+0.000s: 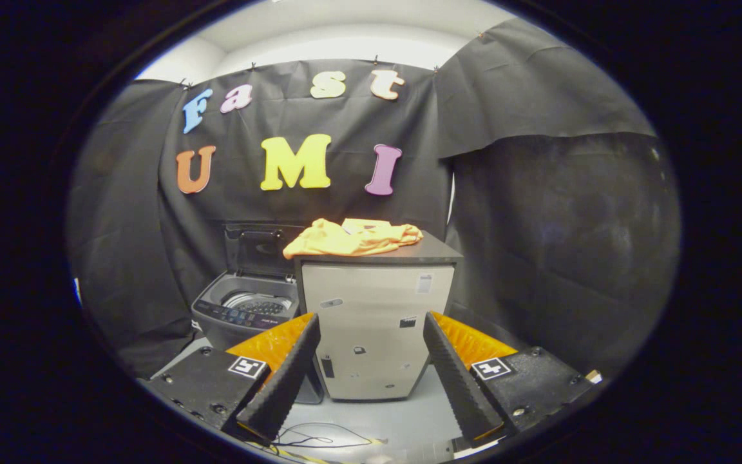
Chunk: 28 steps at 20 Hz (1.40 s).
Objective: Put the clothes into the washing machine and then close the washing machine lid.
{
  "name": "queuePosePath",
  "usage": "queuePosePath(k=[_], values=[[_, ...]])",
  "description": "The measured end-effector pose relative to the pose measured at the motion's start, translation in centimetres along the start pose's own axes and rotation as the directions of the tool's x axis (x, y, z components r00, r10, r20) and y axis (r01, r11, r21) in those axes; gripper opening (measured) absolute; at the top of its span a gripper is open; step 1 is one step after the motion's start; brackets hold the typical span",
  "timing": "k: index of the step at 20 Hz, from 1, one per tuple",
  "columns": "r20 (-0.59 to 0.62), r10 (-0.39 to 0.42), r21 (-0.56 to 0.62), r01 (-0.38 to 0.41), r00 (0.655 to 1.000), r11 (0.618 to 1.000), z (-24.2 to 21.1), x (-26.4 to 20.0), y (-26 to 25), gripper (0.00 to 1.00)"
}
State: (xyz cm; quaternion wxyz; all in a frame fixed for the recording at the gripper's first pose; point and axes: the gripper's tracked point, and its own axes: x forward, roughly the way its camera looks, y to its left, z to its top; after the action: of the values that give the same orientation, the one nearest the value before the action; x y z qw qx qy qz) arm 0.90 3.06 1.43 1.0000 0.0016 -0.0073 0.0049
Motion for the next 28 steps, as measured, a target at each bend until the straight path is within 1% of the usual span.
queuePosePath(k=[4, 6, 8, 10, 11, 12, 14, 17, 19, 24, 28], values=[[-0.014, 0.006, 0.023, -0.006, 1.000, 1.000, 0.3, 1.3, -0.4, 1.00], [-0.013, 0.006, 0.030, -0.006, 1.000, 1.000, 1.2, 2.2, -0.7, 1.00], [-0.001, 0.025, 0.028, -0.025, 1.000, 0.999, 2.9, 3.4, -0.9, 1.00], [-0.012, 0.033, 0.003, -0.033, 0.999, 0.999, 4.4, 5.5, -1.5, 1.00], [-0.018, 0.040, -0.005, -0.040, 0.999, 0.999, 5.4, 6.7, -1.9, 1.00], [-0.024, 0.065, 0.002, -0.065, 0.998, 0.998, 6.6, 7.9, -1.6, 1.00], [-0.038, 0.119, 0.056, -0.116, 0.992, 0.992, 9.0, 10.6, -1.1, 1.00], [-0.032, 0.149, 0.097, -0.146, 0.988, 0.985, 12.6, 15.7, -1.4, 1.00], [-0.031, 0.172, 0.100, -0.169, 0.985, 0.981, 14.8, 19.4, -1.2, 1.00], [-0.126, 0.176, 0.091, -0.165, 0.976, 0.982, 16.8, 27.9, -1.1, 1.00], [-0.193, 0.136, 0.103, -0.118, 0.972, 0.988, 17.0, 32.8, -0.9, 1.00]])
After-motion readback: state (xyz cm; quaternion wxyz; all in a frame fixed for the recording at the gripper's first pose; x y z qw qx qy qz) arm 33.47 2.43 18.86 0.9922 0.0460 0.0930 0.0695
